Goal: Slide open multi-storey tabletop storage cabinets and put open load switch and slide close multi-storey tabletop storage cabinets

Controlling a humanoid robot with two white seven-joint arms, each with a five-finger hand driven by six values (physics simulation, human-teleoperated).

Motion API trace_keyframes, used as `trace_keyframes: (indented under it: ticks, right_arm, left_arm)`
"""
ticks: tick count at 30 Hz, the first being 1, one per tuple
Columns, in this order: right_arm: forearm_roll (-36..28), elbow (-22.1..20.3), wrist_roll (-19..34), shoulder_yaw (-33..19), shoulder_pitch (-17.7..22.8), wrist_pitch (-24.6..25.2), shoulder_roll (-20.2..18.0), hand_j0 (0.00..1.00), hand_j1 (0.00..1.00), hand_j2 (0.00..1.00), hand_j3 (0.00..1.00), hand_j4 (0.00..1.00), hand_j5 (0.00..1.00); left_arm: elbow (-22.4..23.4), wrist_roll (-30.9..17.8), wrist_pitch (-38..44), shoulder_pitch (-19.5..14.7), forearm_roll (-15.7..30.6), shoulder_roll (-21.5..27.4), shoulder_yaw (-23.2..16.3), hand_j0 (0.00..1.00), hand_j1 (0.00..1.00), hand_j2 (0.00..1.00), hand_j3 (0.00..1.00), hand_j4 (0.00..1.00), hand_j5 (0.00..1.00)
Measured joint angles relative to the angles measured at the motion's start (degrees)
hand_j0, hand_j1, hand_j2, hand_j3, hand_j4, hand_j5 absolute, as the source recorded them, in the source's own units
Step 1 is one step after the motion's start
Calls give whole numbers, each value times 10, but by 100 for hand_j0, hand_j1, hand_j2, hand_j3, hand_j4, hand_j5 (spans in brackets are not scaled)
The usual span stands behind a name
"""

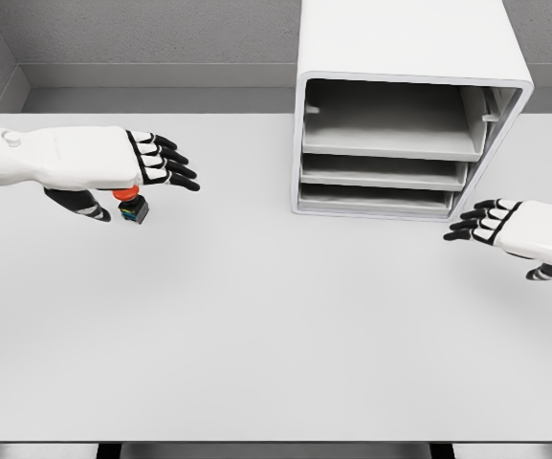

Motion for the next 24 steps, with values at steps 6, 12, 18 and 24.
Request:
trace_keyframes:
  ticks: [6,12,18,24]
  right_arm:
    - [1,0,0,6,-29,-1,1,100,100,100,100,100,100]
    - [-1,0,0,105,-127,0,22,100,100,100,100,100,100]
    - [-39,0,0,125,-147,0,34,100,100,100,100,100,100]
    - [-63,0,0,127,-151,0,38,100,100,100,100,100,100]
  left_arm:
    - [30,-3,0,-1,-13,-19,-7,100,100,100,100,100,100]
    - [182,-6,0,1,-80,-107,-11,100,100,100,100,100,100]
    - [223,-6,0,1,-104,-119,-13,100,100,100,100,100,100]
    - [230,-6,0,8,-123,-120,-35,100,100,100,100,100,100]
